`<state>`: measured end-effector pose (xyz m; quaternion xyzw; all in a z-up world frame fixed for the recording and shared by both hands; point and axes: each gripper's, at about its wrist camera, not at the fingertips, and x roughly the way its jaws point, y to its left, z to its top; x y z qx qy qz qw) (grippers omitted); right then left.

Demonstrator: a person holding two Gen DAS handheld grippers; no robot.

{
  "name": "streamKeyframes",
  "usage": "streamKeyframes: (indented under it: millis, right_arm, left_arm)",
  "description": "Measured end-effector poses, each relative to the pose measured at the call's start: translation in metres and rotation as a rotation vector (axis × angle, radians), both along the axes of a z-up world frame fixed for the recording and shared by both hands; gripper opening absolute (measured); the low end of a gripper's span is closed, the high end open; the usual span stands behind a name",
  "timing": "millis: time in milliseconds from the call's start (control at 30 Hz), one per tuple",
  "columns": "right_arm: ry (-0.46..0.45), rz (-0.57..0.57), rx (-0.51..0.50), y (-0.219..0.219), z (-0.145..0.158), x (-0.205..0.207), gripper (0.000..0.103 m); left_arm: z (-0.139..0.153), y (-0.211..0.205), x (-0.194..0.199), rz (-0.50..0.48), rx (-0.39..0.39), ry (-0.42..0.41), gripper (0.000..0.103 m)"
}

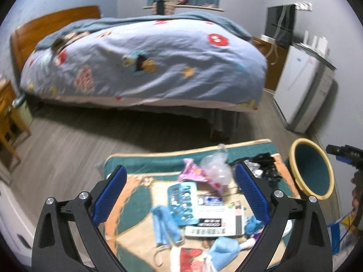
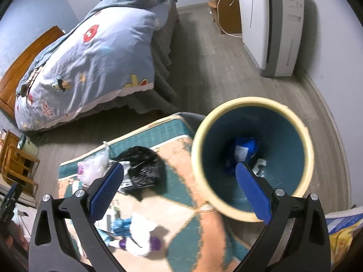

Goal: Collect trash
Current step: 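Return the right tool to the stool toward the black plastic bag, then grasp the black plastic bag with the right tool while the left tool grasps a blue mask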

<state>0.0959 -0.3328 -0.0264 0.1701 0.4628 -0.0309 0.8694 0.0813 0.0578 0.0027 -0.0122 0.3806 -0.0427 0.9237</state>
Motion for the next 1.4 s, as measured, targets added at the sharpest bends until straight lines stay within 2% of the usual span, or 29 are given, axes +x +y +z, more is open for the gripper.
streamKeyframes:
  millis: [133, 367, 500, 633, 800, 900, 1167, 1267, 1333, 1400]
  right_arm:
    - [0.022, 0.011, 0.028, 0.022, -0.009, 0.005, 0.097]
    - [0.042, 0.107, -0.021, 0.059, -0.027, 0.017, 0.097]
    - [0.061, 0.148, -0.053, 0.066, -0.034, 0.021, 0.097]
    - [0.067, 0.144, -0.048, 0.064, -0.038, 0.027, 0.097]
    - [0.084, 0.12, -0.032, 0.055, -0.049, 0.039, 0.097]
    - [0.109, 0.139, -0.071, 0.058, -0.062, 0.049, 0.097]
    - [0.139, 0.219, -0.146, 0.072, -0.088, 0.07, 0.097]
    - [0.155, 0.251, -0.164, 0.08, -0.098, 0.077, 0.097]
    - [0.172, 0.262, -0.156, 0.082, -0.106, 0.082, 0.095]
    - [0.188, 0.264, -0.137, 0.083, -0.112, 0.085, 0.088]
  left_arm:
    - [-0.013, 0.027, 0.004, 0.062, -0.009, 0.026, 0.095]
    - [-0.039, 0.053, 0.023, 0.112, -0.055, 0.104, 0.095]
    - [-0.043, 0.044, 0.03, 0.069, -0.05, 0.112, 0.095]
    - [-0.045, 0.024, 0.033, -0.008, 0.035, 0.101, 0.095]
    - [-0.068, 0.008, 0.043, -0.06, 0.079, 0.174, 0.095]
    - [-0.082, 0.006, 0.046, -0.077, 0.106, 0.214, 0.095]
    - [-0.117, 0.016, 0.054, -0.077, 0.053, 0.368, 0.094]
    - [-0.123, 0.02, 0.055, -0.075, 0.031, 0.407, 0.089]
    - [-0.129, 0.021, 0.057, -0.081, 0.027, 0.438, 0.076]
    - [-0.136, 0.021, 0.057, -0.085, 0.028, 0.477, 0.069]
